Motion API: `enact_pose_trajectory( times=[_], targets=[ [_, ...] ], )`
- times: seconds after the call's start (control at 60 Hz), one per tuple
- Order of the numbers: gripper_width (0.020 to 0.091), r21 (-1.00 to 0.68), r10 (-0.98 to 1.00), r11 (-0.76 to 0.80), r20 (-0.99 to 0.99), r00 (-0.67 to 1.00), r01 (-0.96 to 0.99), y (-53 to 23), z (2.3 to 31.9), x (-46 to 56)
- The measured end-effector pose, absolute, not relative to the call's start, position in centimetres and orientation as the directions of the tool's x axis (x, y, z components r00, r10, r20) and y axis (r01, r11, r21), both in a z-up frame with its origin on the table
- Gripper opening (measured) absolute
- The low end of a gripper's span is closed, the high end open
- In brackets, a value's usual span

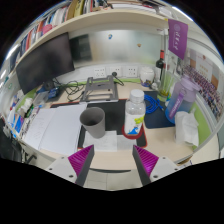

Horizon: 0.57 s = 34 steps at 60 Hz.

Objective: Pour water

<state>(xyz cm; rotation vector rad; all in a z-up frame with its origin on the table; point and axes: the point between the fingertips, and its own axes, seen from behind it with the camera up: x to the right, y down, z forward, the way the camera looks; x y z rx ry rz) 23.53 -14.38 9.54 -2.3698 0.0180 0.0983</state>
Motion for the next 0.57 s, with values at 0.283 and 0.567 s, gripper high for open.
enact_pose_trajectory(
  times=[0.283,0.567],
  targets=[
    [0.0785,-0.707,0.037,-0.707,-0.07,0.997,-0.023,-16.9,13.6,22.7],
    [0.0751,-0.708,0.036,-0.706,-0.049,0.998,-0.009,-17.5,15.2,23.1]
  ],
)
